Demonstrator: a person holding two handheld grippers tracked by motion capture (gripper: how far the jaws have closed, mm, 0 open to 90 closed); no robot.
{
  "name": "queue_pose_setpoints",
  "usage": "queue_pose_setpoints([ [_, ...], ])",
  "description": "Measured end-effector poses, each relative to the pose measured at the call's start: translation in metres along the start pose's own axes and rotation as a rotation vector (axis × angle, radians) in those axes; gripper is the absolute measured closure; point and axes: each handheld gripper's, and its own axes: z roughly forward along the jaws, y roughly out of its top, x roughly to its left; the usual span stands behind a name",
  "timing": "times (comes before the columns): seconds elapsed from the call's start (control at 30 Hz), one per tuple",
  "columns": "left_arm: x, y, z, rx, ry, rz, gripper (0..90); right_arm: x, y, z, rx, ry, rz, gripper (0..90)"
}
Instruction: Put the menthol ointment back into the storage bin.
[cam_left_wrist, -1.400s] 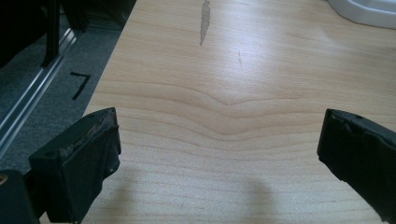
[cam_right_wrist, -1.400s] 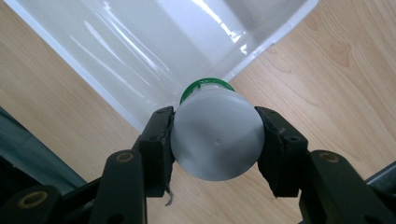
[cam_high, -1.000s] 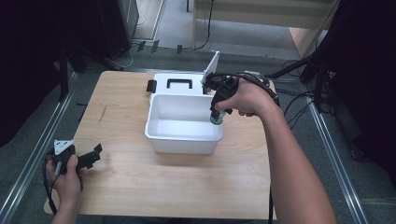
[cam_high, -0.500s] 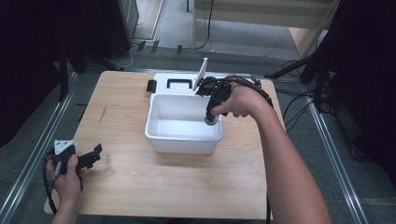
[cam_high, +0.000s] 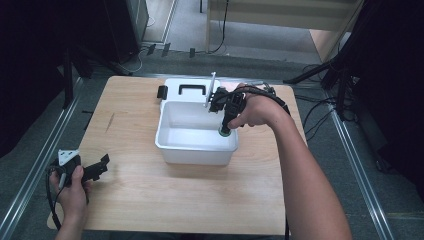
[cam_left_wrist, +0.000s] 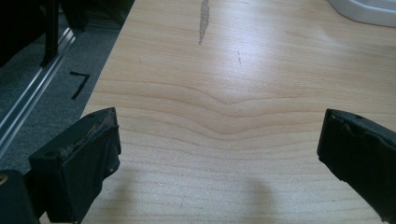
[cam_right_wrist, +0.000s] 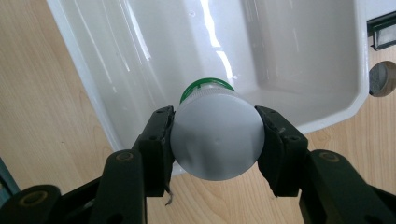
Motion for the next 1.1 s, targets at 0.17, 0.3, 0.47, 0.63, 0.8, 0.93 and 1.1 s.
queue_pose_setpoints([
  [0.17, 0.0, 0.0, 0.0, 0.002, 0.0, 0.001, 0.2, -0.002, -0.002, 0.006, 0.001, 0.003, -0.004, 51.6],
  [0.3, 0.0, 0.0, 0.0, 0.004, -0.001, 0.002, 0.2, -0.004, -0.003, 0.01, 0.003, 0.002, -0.007, 51.6],
  [0.47, 0.0, 0.0, 0.0, 0.004, -0.002, 0.002, 0.2, -0.005, -0.004, 0.015, 0.005, 0.004, -0.006, 51.6],
  [0.63, 0.0, 0.0, 0.0, 0.004, -0.003, 0.001, 0.2, -0.005, -0.005, 0.023, 0.015, 0.001, -0.017, 51.6],
  [0.8, 0.0, 0.0, 0.0, 0.005, -0.003, 0.001, 0.2, -0.008, -0.007, 0.032, 0.007, -0.006, 0.005, 51.6],
  [0.93, 0.0, 0.0, 0.0, 0.005, -0.004, 0.0, 0.2, -0.008, -0.008, 0.04, 0.003, 0.003, 0.003, 51.6],
  [1.1, 0.0, 0.0, 0.001, 0.004, -0.004, 0.003, 0.2, -0.006, -0.006, 0.05, 0.022, -0.012, -0.033, 51.6],
])
